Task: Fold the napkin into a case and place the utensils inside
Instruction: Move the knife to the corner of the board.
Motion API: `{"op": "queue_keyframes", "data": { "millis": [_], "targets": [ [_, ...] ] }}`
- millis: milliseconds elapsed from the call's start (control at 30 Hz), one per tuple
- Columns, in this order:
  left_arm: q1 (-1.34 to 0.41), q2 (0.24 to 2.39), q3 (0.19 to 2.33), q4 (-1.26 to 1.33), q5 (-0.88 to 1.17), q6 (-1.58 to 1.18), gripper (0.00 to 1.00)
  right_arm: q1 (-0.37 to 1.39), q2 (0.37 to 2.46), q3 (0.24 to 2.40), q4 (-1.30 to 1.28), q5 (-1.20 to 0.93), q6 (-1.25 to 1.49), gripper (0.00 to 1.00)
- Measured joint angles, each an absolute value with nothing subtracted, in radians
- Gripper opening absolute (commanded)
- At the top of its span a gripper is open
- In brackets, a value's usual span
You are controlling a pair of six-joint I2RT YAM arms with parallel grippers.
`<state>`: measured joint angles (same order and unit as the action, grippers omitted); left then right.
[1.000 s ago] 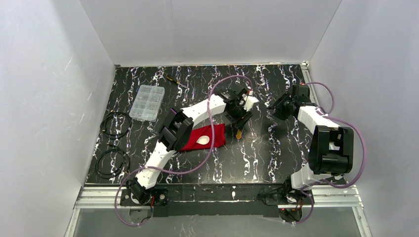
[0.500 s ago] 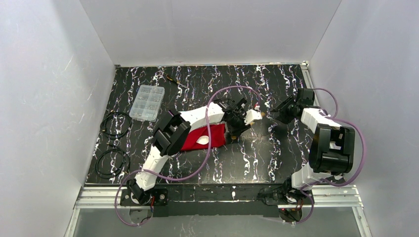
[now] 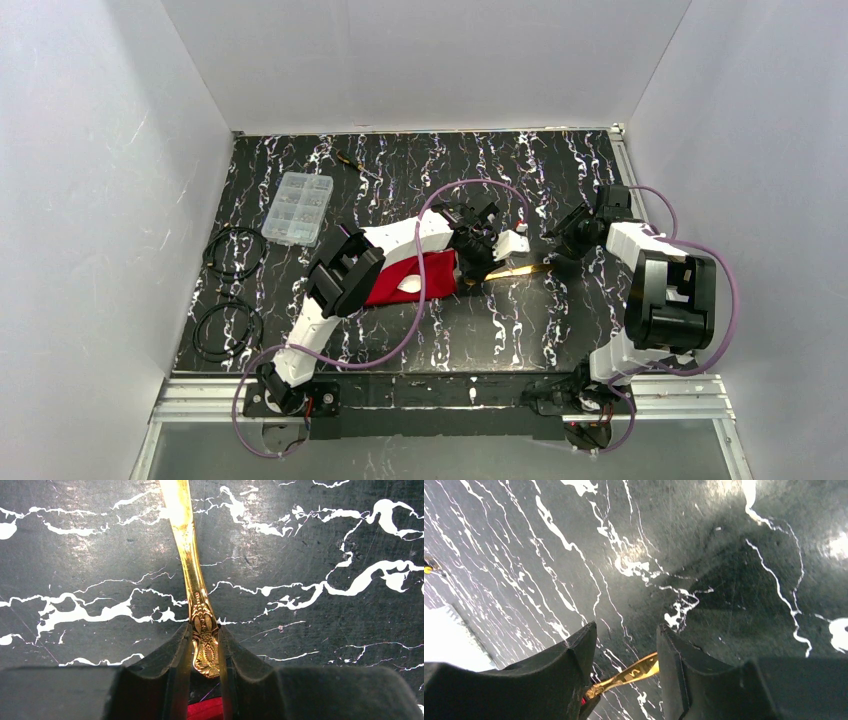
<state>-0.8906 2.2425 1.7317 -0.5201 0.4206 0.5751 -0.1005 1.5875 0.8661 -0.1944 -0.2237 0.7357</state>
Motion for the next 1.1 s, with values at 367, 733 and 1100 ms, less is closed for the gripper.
{"op": "queue_keyframes", "data": {
  "millis": [367, 733, 1100],
  "targets": [
    [-0.89, 2.241, 1.736, -0.521, 0.419, 0.54, 0.0, -0.096, 1.493, 0.804, -0.257, -0.22, 0.708, 0.54],
    [-0.892, 2.239, 1.733, -0.527, 0.421, 0.543, 0.0, -0.089, 1.545, 0.769, -0.231, -0.222, 0.73, 0.45],
    [-0.896, 2.237, 1.747, -0.56, 0.412, 0.532, 0.44, -0.089, 1.566, 0.771, -0.207, -0.2, 0.726, 0.35]
  ]
}}
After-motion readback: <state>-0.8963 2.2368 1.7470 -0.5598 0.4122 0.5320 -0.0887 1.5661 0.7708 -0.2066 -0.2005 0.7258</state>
